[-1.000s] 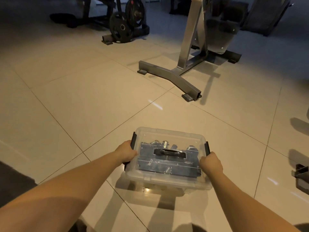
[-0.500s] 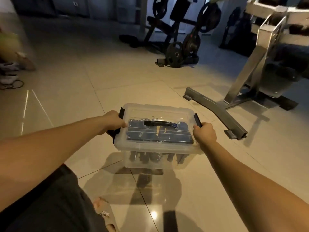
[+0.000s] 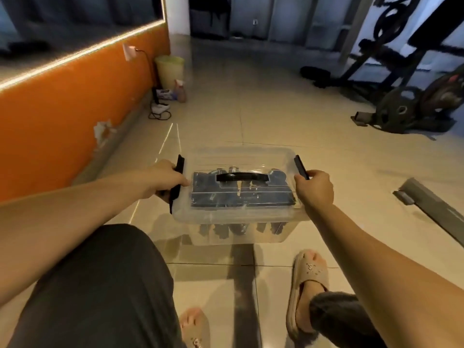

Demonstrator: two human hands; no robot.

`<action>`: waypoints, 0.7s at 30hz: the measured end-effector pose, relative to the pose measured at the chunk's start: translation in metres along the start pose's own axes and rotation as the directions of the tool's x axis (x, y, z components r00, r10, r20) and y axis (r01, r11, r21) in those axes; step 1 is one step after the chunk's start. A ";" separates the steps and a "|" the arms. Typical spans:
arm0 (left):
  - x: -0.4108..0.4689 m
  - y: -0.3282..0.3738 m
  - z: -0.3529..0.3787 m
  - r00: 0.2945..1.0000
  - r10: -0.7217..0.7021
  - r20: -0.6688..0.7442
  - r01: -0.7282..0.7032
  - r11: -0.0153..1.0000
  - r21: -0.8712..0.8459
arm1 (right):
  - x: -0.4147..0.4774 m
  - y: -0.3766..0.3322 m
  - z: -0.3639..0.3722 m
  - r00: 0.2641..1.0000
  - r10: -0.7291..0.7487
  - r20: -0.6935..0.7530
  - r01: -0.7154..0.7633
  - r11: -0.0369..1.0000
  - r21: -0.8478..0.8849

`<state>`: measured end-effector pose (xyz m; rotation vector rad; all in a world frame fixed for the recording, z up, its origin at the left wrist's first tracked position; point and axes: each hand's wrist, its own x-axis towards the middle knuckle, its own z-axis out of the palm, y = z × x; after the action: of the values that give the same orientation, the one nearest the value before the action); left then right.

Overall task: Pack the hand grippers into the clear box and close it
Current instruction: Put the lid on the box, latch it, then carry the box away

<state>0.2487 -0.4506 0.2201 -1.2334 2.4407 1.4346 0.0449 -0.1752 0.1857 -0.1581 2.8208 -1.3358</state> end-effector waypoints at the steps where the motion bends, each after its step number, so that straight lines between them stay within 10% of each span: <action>1: 0.002 -0.010 -0.006 0.999 -0.039 -0.012 0.039 0.999 -0.008 | 0.006 -0.005 0.015 0.999 -0.022 0.045 0.022 1.000 -0.005; 9: -0.018 -0.114 -0.043 0.913 -0.377 -0.155 0.350 0.920 -0.179 | 0.015 -0.060 0.153 0.890 -0.200 0.410 0.207 0.978 0.029; 21: -0.072 -0.258 -0.029 0.547 -0.757 -0.357 0.466 0.630 -0.621 | -0.062 -0.112 0.339 0.590 -0.376 0.714 0.375 0.911 0.170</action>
<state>0.4765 -0.4932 0.0827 -2.6917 1.4796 1.5479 0.1356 -0.5011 0.0550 -1.0907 2.1209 -0.9738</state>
